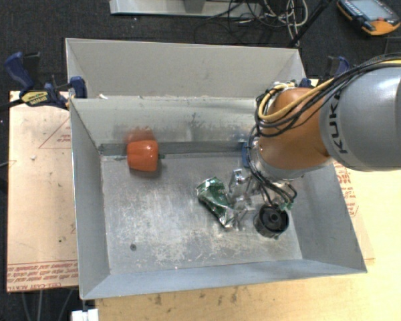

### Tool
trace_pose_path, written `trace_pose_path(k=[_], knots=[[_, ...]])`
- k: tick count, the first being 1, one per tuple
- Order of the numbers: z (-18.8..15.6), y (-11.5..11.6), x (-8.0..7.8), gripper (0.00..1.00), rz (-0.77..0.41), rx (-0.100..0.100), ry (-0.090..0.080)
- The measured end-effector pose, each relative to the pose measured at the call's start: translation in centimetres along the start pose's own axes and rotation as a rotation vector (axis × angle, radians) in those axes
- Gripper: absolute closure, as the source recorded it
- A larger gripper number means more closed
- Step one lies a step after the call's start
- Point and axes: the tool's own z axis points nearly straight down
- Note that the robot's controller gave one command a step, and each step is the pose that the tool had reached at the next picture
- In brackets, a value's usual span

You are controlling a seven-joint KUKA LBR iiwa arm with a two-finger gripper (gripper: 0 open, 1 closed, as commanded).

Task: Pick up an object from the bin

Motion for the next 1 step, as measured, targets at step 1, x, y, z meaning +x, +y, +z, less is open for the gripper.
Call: trace_pose_path(k=[1], knots=[[0.0,0.0,0.0,1.0,0.0,0.0,0.0]])
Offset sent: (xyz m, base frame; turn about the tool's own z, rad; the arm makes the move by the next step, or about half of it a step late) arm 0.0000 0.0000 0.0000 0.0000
